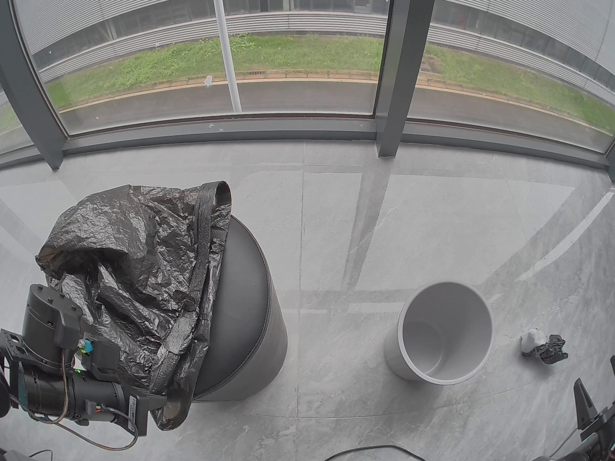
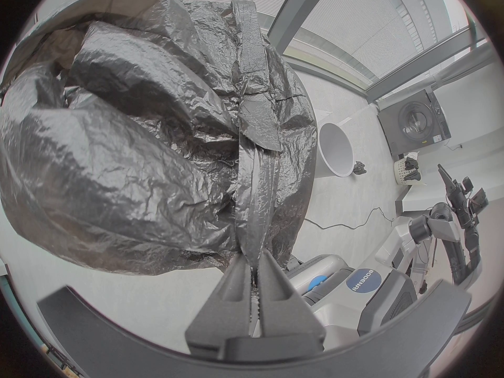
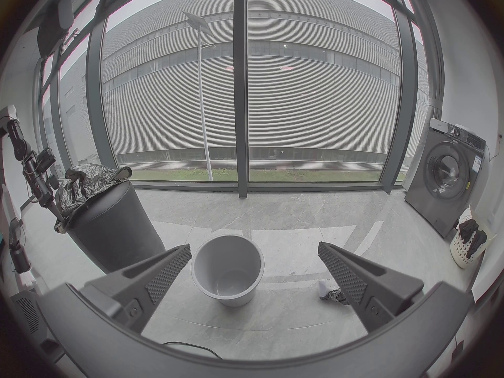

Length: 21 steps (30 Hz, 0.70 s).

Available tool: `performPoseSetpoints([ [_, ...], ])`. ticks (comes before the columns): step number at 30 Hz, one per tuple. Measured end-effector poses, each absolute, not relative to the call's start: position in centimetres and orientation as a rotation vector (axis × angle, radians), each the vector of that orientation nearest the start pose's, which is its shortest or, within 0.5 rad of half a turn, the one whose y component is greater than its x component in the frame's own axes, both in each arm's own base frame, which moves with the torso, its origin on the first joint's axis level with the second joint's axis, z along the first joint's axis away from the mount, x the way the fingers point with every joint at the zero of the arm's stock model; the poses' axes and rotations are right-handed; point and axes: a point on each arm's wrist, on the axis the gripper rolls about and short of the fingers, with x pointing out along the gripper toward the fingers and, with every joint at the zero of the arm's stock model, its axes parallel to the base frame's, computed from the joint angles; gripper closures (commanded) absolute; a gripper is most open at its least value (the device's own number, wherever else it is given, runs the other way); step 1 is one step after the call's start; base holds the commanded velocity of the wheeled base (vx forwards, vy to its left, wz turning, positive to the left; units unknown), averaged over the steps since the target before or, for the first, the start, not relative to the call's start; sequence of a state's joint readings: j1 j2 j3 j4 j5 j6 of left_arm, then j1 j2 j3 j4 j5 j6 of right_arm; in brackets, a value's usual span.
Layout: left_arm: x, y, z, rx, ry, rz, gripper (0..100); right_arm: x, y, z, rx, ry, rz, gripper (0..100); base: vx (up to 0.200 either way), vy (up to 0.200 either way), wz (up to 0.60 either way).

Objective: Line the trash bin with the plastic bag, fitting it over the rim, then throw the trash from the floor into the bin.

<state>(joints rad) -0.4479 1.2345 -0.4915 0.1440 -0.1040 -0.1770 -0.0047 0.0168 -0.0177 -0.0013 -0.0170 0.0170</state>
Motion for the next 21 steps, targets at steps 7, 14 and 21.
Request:
performPoseSetpoints([
  [7, 12.9, -6.3, 14.0, 0.02, 0.913, -0.39, 100, -2.3, 0.0, 8.1, 0.019, -0.004, -0.022, 0, 0.0, 0.0, 0.0],
  [14, 11.9, -5.7, 15.1, 0.072, 0.813, -0.349, 100, -2.3, 0.0, 8.1, 0.012, -0.003, -0.02, 0, 0.0, 0.0, 0.0],
  [21, 11.0, -5.2, 18.4, 0.145, 0.559, -0.373, 100, -2.3, 0.0, 8.1, -0.004, 0.003, -0.014, 0, 0.0, 0.0, 0.0],
])
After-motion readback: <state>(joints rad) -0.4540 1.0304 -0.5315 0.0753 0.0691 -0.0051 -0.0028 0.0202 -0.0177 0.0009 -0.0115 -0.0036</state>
